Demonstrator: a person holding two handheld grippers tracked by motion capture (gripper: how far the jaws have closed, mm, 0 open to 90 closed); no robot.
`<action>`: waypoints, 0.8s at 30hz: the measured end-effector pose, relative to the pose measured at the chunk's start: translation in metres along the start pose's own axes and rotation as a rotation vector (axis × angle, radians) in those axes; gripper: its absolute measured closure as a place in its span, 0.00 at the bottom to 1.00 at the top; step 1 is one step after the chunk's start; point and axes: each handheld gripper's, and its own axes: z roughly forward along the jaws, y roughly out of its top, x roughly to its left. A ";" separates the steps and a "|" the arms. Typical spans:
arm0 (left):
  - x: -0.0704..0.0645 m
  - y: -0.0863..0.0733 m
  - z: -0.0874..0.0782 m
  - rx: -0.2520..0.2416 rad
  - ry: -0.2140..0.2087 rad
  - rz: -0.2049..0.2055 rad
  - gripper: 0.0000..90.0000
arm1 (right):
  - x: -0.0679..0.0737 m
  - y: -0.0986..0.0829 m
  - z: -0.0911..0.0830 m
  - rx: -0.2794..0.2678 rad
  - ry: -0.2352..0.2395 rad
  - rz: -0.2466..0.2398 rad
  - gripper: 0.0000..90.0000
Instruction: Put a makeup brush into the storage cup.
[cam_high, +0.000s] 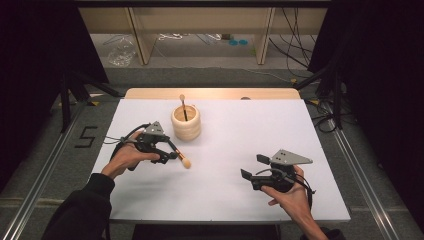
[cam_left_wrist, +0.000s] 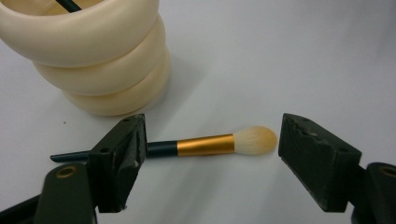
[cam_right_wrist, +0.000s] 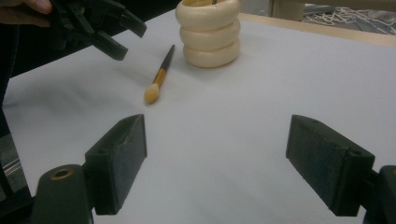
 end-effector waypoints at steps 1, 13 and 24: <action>0.002 0.001 0.001 0.005 0.003 0.008 0.26 | 0.000 0.000 0.000 -0.001 0.001 0.000 0.24; 0.008 0.013 0.013 0.095 -0.034 0.058 0.27 | 0.000 0.000 0.000 0.001 0.005 -0.001 0.24; 0.013 0.021 0.019 0.140 -0.050 0.076 0.28 | 0.002 0.000 0.000 0.012 0.020 0.016 0.24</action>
